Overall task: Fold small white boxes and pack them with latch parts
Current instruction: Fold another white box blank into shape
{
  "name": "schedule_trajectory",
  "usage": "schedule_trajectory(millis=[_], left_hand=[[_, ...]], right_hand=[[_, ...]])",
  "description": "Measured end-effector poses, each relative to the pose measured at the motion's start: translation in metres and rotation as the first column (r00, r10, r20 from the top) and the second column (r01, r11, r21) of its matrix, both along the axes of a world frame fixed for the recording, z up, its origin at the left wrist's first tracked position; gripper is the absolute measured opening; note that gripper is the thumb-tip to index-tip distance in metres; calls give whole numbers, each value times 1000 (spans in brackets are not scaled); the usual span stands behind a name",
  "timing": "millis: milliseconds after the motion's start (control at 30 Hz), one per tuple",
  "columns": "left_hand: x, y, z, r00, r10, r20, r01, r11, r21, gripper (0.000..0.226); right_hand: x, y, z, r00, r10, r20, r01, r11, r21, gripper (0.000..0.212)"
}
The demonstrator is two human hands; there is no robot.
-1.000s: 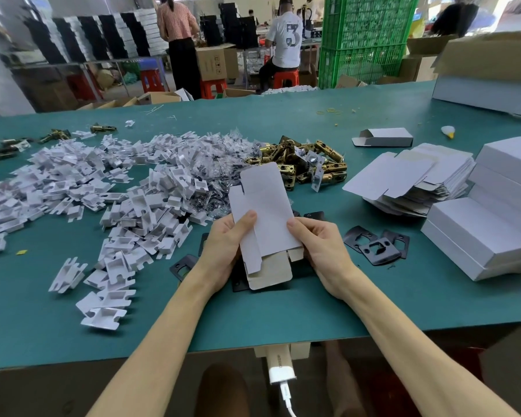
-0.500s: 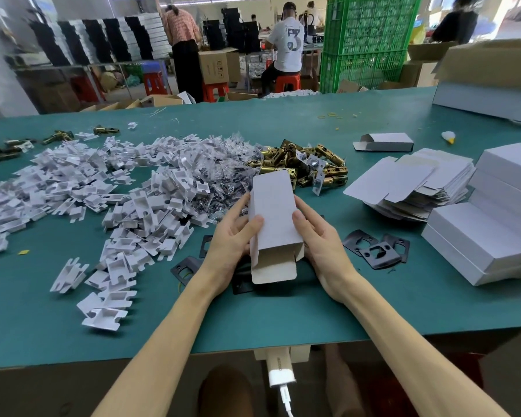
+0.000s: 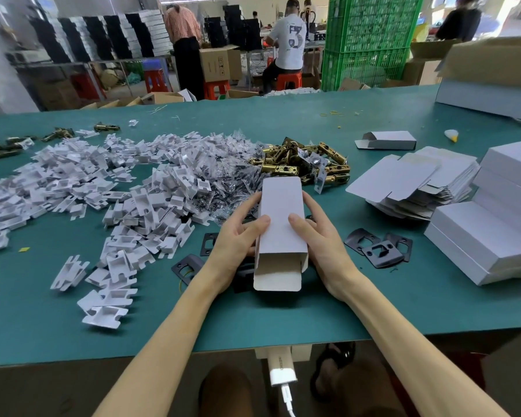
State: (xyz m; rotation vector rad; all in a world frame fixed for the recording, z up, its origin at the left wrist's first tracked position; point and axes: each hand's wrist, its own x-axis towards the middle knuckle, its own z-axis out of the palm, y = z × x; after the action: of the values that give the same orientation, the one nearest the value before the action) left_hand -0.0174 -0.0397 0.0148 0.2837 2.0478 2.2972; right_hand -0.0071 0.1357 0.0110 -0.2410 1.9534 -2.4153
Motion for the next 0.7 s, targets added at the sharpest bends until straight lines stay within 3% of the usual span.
schedule_trajectory(millis=[300, 533, 700], left_hand=[[-4, 0, -1, 999, 33, 26, -33, 999, -11, 46], [-4, -5, -3, 993, 100, 54, -102, 994, 37, 14], [-3, -7, -4, 997, 68, 39, -70, 997, 37, 11]], right_hand=[[3, -1, 2, 1000, -6, 1, 6, 1000, -9, 55], [3, 0, -1, 1000, 4, -7, -4, 1000, -1, 34], [4, -1, -1, 1000, -14, 0, 14, 1000, -3, 27]])
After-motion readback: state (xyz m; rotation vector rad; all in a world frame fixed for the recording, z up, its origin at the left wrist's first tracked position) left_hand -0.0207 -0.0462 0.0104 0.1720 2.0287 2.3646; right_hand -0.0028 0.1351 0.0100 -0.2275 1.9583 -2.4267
